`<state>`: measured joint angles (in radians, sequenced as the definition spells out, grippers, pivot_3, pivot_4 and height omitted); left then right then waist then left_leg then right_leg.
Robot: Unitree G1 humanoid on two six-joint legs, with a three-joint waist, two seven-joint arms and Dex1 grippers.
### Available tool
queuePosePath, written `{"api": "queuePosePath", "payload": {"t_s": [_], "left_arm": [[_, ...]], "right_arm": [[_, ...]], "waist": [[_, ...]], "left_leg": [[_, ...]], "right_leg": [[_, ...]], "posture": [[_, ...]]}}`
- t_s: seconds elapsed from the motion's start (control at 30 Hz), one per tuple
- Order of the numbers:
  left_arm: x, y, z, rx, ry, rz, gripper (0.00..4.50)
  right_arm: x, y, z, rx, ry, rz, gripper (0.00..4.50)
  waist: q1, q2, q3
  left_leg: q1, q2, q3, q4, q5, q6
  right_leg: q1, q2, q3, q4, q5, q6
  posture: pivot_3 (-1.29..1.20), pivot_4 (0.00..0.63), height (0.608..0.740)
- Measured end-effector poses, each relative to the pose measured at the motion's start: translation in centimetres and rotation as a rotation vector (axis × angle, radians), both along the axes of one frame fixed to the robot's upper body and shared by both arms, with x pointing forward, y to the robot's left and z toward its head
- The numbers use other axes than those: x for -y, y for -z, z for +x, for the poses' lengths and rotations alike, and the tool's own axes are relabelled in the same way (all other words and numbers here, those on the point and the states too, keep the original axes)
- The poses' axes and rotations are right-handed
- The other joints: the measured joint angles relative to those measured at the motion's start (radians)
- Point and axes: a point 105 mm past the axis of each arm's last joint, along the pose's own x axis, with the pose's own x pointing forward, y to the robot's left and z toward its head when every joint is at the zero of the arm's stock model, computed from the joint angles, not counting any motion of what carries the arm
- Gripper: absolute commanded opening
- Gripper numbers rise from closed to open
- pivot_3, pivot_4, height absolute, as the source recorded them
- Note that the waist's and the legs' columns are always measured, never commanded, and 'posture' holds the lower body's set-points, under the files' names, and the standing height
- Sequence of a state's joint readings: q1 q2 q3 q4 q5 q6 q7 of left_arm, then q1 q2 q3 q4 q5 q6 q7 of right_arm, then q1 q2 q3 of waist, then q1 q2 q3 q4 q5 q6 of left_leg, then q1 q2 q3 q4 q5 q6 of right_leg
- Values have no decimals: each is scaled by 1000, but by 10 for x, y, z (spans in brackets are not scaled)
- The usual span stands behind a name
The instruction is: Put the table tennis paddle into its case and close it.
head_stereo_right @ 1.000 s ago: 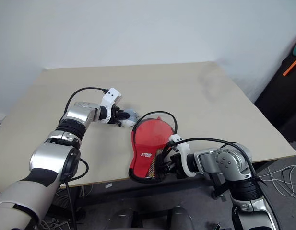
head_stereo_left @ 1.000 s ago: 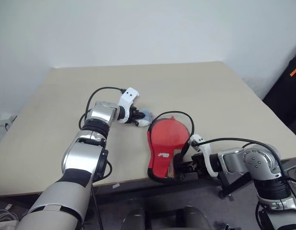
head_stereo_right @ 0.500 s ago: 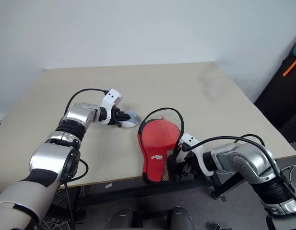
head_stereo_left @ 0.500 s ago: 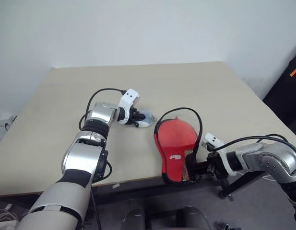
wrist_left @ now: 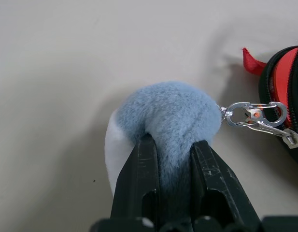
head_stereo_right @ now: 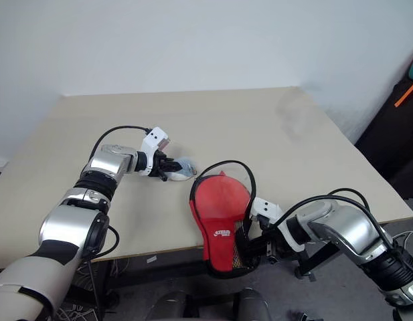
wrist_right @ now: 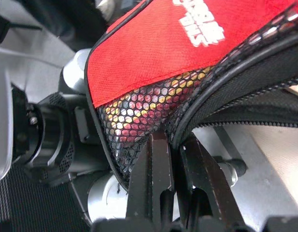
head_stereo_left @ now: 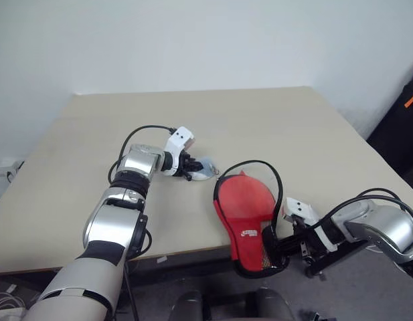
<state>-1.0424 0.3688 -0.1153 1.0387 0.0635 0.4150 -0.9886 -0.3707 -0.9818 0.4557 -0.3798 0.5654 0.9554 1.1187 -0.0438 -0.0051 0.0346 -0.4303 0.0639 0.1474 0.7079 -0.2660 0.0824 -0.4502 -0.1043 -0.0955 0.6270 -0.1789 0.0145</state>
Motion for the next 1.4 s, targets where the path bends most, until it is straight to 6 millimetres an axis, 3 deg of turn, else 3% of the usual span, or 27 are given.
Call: {"api": "queuePosePath", "payload": {"t_s": [0.2,0.57,0.67,0.8,0.93,1.27,1.4], "left_arm": [[0,0,0,-1,2,4,684],[-5,0,2,13,-25,20,684],[-5,0,2,13,-25,21,684],[-5,0,2,14,-25,22,684],[-5,0,2,13,-25,22,684],[-5,0,2,12,-24,21,684],[-6,0,2,13,-26,23,684]], "right_arm": [[2,6,0,42,-35,-24,49],[-6,3,18,76,59,45,49],[-5,4,18,93,53,43,747],[-5,5,17,98,50,36,2055],[-2,3,18,79,66,34,2055],[10,-27,52,195,184,81,2055],[-4,-53,79,308,305,238,2055]], "waist": [[0,0,0],[-1,0,0],[0,0,0],[-1,0,0],[-1,0,0],[-1,0,0],[-1,0,0]], "left_leg": [[0,0,0,1,0,0],[0,0,1,1,0,0],[0,0,0,1,0,0],[0,0,1,1,0,0],[0,0,1,1,0,0],[0,0,1,1,0,0],[0,1,1,1,0,-1]], "right_leg": [[1,0,0,0,0,1],[0,0,0,0,0,0],[1,0,0,0,0,0],[1,0,0,0,0,0],[1,0,0,0,0,0],[1,0,0,0,0,0],[0,1,0,1,2,-3]], "posture": [[0,0,724],[0,0,724],[0,0,724],[0,0,724],[0,0,724],[0,0,724],[0,0,724]]}}
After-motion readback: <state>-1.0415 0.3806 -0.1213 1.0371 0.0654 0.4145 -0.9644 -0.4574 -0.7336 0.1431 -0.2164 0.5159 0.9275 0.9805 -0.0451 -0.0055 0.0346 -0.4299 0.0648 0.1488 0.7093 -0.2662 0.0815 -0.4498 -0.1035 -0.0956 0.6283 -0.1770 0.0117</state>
